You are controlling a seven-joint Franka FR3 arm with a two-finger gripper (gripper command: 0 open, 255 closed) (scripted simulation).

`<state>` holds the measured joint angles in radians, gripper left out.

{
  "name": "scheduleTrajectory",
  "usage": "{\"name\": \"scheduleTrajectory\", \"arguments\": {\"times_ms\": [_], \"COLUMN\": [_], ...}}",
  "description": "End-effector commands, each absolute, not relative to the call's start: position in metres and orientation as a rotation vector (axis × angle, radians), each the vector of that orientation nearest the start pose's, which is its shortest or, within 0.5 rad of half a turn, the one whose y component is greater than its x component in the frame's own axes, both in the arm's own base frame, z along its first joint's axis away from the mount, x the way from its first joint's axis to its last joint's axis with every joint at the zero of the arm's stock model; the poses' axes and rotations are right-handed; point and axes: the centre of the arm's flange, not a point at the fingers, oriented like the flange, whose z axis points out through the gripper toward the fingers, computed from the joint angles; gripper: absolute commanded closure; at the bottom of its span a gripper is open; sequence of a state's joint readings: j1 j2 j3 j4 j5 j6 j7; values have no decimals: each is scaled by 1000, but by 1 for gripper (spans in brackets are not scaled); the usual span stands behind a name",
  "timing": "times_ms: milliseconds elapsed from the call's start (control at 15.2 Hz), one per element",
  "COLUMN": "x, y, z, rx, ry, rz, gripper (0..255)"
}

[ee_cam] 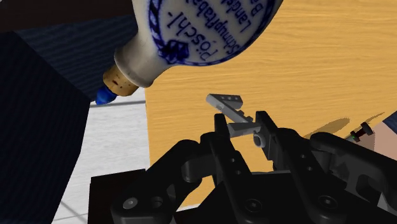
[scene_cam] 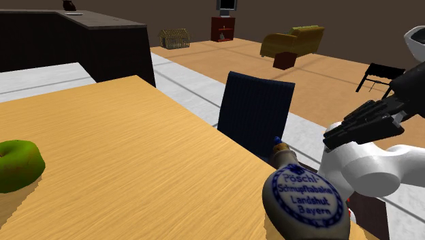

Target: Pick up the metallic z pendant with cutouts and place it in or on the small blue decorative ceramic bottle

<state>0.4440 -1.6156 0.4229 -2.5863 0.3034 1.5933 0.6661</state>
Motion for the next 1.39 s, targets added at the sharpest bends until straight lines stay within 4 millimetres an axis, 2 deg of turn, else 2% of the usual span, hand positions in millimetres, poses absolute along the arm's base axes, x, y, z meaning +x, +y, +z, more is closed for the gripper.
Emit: {"name": "scheduleTrajectory", "arguments": {"times_ms": [0, 396, 924, 990, 1320], "x": [7, 7, 7, 7, 7], "y": [179, 179, 179, 179, 179], "z": [603, 573, 573, 573, 573], "rx": [-2821, -2821, -2821, -2821, -2821], "ry": [28, 28, 28, 28, 28], "rz": [-815, -815, -815, -815, -815], "gripper": [255, 255, 255, 0, 0]}}
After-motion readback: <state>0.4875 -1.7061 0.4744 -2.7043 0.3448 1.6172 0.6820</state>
